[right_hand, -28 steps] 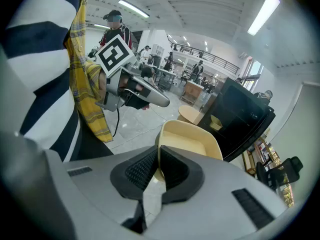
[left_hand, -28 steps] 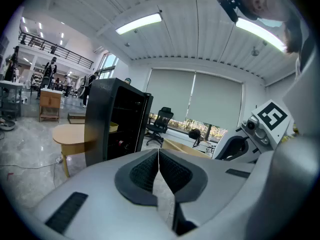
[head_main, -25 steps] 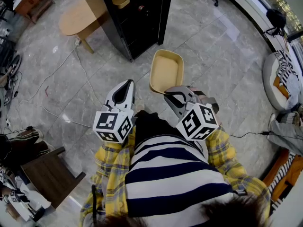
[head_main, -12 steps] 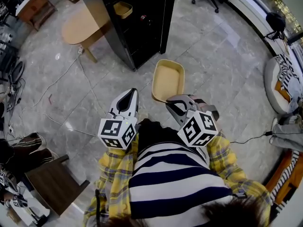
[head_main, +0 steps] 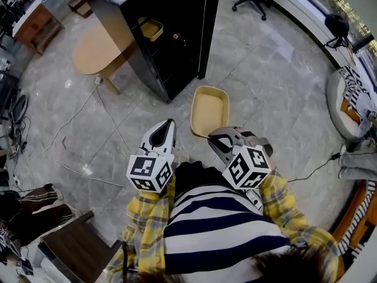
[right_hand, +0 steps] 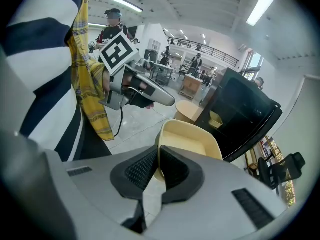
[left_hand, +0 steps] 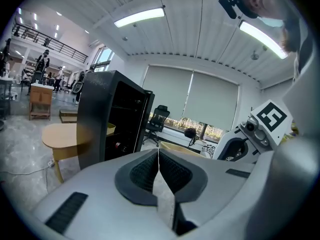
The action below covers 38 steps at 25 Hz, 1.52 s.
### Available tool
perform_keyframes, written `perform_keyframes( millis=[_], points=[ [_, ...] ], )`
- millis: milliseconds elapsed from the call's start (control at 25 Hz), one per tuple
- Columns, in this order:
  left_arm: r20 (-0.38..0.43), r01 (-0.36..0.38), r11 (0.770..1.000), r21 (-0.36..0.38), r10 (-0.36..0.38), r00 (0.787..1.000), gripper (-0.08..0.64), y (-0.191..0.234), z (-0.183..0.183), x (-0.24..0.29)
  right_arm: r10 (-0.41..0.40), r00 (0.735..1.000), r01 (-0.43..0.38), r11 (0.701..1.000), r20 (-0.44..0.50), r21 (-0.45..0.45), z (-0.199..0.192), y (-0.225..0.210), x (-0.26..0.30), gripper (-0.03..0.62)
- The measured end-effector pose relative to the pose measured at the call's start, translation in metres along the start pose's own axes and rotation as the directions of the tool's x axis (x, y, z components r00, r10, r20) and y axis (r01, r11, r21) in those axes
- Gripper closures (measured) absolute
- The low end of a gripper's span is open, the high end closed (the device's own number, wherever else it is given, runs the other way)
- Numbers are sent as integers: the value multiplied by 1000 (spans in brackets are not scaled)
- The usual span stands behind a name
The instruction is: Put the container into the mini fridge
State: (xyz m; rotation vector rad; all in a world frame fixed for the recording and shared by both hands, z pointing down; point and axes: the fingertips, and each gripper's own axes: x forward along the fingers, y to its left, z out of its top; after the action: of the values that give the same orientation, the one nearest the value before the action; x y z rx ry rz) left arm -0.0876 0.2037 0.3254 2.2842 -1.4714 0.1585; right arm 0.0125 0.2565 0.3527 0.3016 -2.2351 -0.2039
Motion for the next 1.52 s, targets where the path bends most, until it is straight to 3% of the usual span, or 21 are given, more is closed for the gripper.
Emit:
perform_keyframes(
  millis=[520,1000,1520],
  points=[
    [-65,60,998,-29,-61,996,543,69,-2,32,21,998,-18,998,-52,59,20,-32,66,554],
    [-101,129,991,-32,-132,986,543,79,-3,73,23,995,-17,998,-98,60,15,-68,92,554],
    [-55,11,999,-34,-13,998,543,88,18,135,58,997,-61,997,-52,-49,-6,-164,116,554]
  ],
)
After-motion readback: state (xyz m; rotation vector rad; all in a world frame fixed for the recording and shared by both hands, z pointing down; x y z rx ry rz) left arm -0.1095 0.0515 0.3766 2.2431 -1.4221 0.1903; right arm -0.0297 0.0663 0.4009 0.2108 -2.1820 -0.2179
